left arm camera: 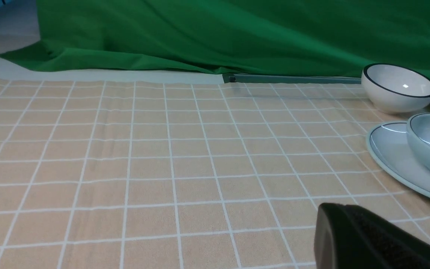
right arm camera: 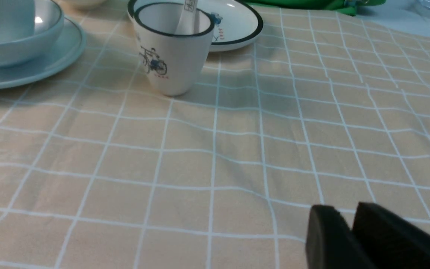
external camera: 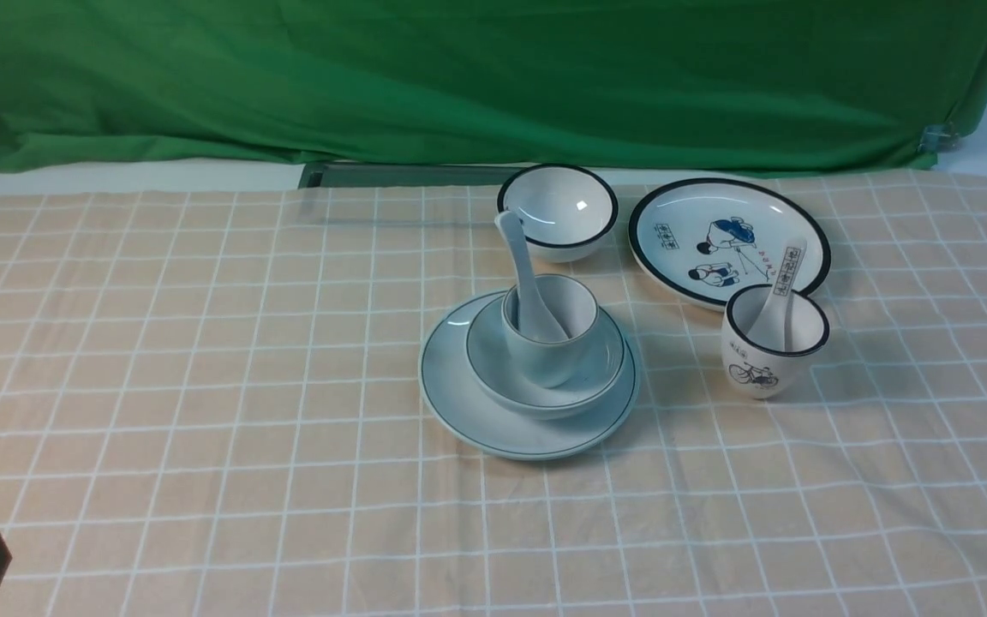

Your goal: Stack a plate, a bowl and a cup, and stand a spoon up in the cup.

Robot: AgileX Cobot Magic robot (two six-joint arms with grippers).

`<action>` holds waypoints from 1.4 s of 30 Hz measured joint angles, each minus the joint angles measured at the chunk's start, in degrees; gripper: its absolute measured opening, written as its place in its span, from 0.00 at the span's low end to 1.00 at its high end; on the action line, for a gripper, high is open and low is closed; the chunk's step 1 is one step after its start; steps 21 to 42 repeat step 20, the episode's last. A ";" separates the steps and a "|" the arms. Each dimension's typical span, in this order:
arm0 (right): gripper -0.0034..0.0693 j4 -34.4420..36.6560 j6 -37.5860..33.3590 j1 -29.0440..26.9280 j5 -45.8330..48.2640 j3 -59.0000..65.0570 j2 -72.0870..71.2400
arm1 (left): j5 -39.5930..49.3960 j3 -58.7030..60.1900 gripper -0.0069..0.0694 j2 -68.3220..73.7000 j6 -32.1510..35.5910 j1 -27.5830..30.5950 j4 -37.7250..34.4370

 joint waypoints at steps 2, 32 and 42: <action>0.25 0.00 0.00 0.00 0.00 0.00 0.00 | 0.00 0.00 0.10 0.00 0.00 0.00 0.13; 0.33 0.00 0.00 0.00 0.00 0.00 0.00 | 0.00 0.00 0.10 0.00 0.00 0.00 0.30; 0.33 0.00 0.00 0.00 0.00 0.00 0.00 | 0.00 0.00 0.10 0.00 0.00 0.00 0.30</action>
